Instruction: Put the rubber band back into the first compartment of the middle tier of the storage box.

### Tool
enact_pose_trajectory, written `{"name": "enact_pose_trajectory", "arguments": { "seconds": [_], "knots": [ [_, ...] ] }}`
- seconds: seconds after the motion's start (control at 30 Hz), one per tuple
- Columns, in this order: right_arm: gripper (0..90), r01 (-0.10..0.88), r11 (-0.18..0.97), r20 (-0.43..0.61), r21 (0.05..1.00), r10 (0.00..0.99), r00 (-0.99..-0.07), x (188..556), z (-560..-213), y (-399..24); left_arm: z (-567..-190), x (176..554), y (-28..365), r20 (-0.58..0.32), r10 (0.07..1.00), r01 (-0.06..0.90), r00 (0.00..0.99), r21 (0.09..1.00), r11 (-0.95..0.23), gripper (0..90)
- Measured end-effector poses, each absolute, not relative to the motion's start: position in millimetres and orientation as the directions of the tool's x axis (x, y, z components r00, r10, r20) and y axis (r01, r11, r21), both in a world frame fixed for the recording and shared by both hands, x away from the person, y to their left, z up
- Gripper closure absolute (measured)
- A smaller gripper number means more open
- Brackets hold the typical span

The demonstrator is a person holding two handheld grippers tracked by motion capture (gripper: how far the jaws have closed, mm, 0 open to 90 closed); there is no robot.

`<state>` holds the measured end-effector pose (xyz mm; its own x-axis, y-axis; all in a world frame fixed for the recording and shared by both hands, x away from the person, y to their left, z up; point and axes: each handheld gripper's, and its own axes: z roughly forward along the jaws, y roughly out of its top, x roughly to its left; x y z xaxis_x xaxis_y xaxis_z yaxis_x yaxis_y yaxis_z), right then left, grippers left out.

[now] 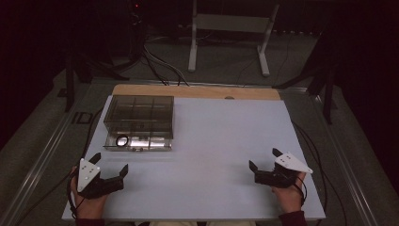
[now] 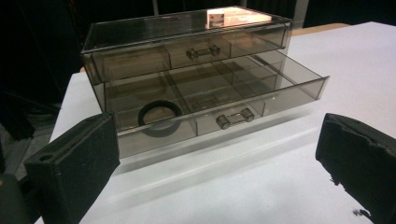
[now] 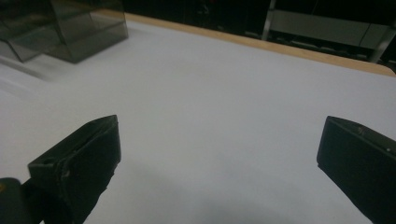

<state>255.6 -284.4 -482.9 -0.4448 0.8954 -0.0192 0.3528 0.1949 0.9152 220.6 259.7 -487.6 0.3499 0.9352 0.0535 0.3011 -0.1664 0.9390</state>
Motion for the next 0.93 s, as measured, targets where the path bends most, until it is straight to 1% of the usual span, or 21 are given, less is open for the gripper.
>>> {"name": "enact_pose_trajectory", "arguments": {
  "seconds": [0.4,0.73,0.93],
  "knots": [
    [0.1,0.338,0.144,0.014,0.93,0.905,-0.425,244,-491,-300,-487,219,259,0.039,0.926,0.287,0.376,0.945,-0.156,0.4],
    [0.1,0.344,0.152,0.012,0.927,0.902,-0.431,244,-495,-300,-488,219,257,0.04,0.921,0.286,0.388,0.945,-0.161,0.4],
    [0.1,0.365,0.155,0.011,0.918,0.91,-0.415,246,-497,-300,-489,219,253,0.044,0.918,0.292,0.395,0.941,-0.171,0.4]
  ]
}}
